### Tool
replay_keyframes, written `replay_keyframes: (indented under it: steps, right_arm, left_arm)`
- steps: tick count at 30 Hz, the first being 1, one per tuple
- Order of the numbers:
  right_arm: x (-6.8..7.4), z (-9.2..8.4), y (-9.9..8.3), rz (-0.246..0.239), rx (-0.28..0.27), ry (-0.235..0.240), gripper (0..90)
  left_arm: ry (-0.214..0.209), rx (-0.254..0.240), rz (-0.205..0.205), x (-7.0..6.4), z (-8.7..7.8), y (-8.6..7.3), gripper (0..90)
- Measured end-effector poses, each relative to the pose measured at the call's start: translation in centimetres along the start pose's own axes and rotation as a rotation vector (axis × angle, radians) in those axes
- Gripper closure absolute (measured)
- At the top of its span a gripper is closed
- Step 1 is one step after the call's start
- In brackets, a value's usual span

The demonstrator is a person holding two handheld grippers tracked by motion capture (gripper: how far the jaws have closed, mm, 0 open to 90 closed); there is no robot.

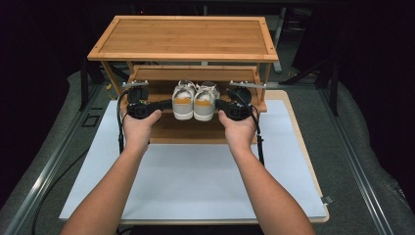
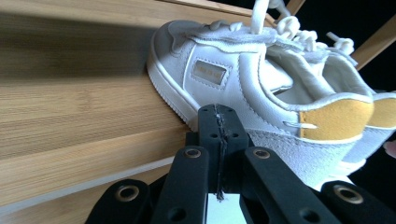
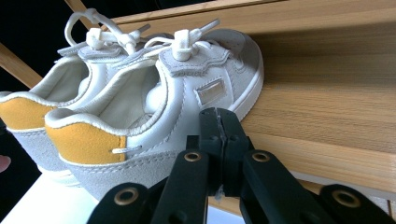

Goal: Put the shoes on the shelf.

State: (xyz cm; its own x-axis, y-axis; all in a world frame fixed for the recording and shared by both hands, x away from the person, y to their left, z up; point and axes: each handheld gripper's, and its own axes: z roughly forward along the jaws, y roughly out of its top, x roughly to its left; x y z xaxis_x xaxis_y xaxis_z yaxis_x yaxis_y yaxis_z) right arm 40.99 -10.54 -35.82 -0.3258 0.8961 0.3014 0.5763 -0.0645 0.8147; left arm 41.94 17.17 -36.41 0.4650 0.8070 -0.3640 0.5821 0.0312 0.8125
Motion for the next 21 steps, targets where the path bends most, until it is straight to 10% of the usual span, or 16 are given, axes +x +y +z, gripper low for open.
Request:
replay_keyframes:
  steps: [21]
  right_arm:
    - [-0.8, 1.5, 0.7, 0.043, -0.023, 0.023, 90.0]
  left_arm:
    - [0.026, -0.015, -0.003, 0.6, 1.7, 1.1, 90.0]
